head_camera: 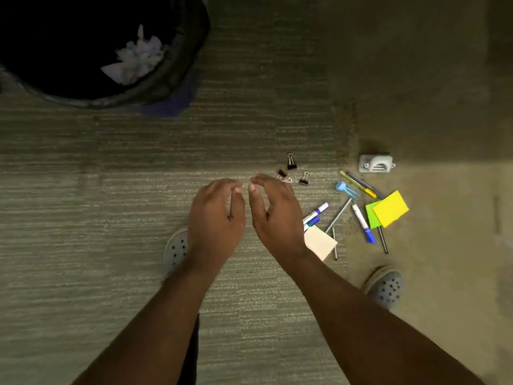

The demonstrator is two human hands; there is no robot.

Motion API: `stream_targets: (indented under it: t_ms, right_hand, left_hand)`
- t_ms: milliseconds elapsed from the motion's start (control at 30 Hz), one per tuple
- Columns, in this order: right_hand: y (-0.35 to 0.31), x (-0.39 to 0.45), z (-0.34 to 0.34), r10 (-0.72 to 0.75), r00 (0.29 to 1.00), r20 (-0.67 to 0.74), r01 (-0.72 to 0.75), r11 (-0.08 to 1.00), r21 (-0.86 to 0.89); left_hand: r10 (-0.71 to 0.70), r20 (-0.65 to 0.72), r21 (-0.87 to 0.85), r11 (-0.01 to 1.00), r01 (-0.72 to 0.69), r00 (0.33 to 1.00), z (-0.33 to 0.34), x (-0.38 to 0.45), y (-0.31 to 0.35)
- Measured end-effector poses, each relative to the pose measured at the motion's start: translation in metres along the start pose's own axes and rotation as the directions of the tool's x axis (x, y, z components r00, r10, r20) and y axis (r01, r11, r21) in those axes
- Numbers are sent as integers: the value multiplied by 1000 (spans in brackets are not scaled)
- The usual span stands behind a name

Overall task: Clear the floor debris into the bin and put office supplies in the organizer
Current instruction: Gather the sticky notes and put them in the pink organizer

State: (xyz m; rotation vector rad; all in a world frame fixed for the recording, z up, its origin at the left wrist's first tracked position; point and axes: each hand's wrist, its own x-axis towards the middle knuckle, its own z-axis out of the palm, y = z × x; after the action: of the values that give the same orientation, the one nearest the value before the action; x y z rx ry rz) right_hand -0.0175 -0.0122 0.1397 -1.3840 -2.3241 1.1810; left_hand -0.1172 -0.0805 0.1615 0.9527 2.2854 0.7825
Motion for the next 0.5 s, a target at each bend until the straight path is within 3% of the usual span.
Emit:
stream_targets:
  t_ms: [133, 267, 500]
  right_hand:
    - [75, -56, -18, 266, 964, 28, -267, 963, 25]
    - [148, -94, -43, 566, 823, -42, -564, 824, 48]
    - [248, -127, -74, 756, 644, 116, -753, 654, -80]
  left_hand:
    - [-86, 183, -41, 995, 95, 979, 55, -44, 10]
    - [-127, 298, -22, 990, 140, 946, 100, -74, 21]
    - [-255, 429, 142, 966, 214, 867, 158, -94, 14]
